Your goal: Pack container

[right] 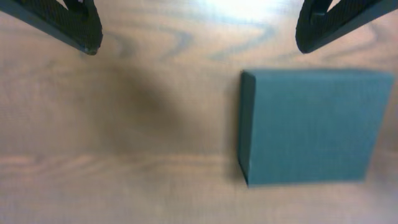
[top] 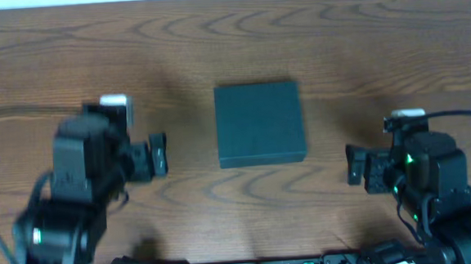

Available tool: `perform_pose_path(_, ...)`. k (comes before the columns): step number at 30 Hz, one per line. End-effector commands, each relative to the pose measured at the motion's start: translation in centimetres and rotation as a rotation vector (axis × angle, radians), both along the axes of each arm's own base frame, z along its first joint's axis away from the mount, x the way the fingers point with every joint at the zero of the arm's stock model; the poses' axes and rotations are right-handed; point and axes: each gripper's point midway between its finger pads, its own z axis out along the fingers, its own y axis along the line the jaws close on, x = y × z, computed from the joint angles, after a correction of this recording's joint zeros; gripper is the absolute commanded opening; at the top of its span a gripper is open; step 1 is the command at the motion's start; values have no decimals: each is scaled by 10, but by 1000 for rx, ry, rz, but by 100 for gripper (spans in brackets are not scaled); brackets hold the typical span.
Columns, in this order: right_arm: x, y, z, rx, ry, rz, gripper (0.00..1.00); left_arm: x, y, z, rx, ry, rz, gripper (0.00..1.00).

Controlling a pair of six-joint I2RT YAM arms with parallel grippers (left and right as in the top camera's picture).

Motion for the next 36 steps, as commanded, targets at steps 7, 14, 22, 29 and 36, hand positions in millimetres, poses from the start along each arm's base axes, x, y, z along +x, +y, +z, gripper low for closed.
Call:
perform_pose_path(7, -30, 15, 18, 115, -76, 83, 99, -55, 4, -36, -87, -37, 1, 95)
perform_pose_path(14, -70, 2, 30, 143, -194, 79, 99, -72, 6, -32, -122, -82, 11, 95)
perform_pose_path(22, -80, -4, 30, 128, -222, 82, 99, -71, 22, -40, -102, -63, 121, 95)
perform_pose_path(29, -80, -3, 30, 154, -218, 61, 99, -70, 27, -40, -81, -68, 143, 95)
perform_pose_path(36, -82, -4, 27, 161, -200, 51, 99, -70, 27, -40, -81, -68, 143, 95)
